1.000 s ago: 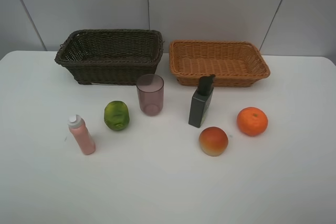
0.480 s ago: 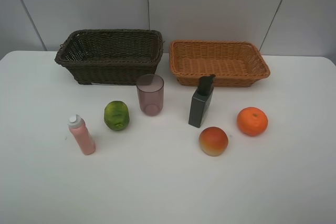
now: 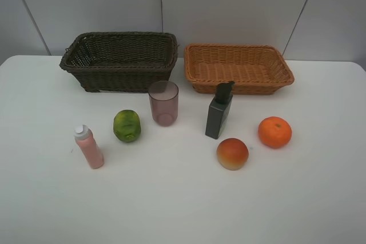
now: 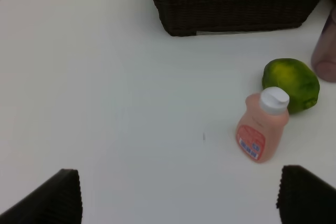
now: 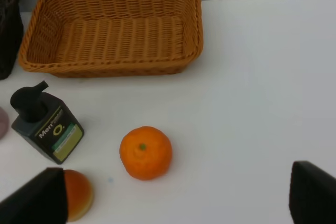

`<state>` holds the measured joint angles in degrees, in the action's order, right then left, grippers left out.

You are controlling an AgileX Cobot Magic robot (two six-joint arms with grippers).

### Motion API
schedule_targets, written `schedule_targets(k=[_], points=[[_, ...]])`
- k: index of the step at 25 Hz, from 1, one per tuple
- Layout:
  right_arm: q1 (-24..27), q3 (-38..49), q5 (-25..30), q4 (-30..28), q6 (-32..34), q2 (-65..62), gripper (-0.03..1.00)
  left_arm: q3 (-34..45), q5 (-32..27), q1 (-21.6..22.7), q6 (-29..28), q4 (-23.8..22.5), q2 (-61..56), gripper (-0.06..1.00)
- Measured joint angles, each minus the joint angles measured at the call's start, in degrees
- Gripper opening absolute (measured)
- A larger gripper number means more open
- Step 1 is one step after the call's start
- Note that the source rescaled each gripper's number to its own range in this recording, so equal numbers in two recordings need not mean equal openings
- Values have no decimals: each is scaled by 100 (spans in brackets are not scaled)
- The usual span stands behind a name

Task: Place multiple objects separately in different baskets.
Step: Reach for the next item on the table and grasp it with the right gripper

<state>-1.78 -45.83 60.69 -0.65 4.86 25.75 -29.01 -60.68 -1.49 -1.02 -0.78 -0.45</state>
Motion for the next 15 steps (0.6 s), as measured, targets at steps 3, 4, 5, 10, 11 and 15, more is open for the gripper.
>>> schedule_targets(k=[3,4,5,10,11,15], points=[[0,-299,-155,0,0,737,84,0,0,0,0,0,0,96],[0,-353,-249,0,0,970,84,0,0,0,0,0,0,96],[0,-366,-344,0,0,1155,84,0,0,0,0,0,0,96],[0,-391,-656,29,0,2099,84,0,0,0,0,0,0,96],[0,-391,-694,65,0,2248,84,0,0,0,0,0,0,96],[0,-393,-851,65,0,2921,84,0,0,0,0,0,0,96]])
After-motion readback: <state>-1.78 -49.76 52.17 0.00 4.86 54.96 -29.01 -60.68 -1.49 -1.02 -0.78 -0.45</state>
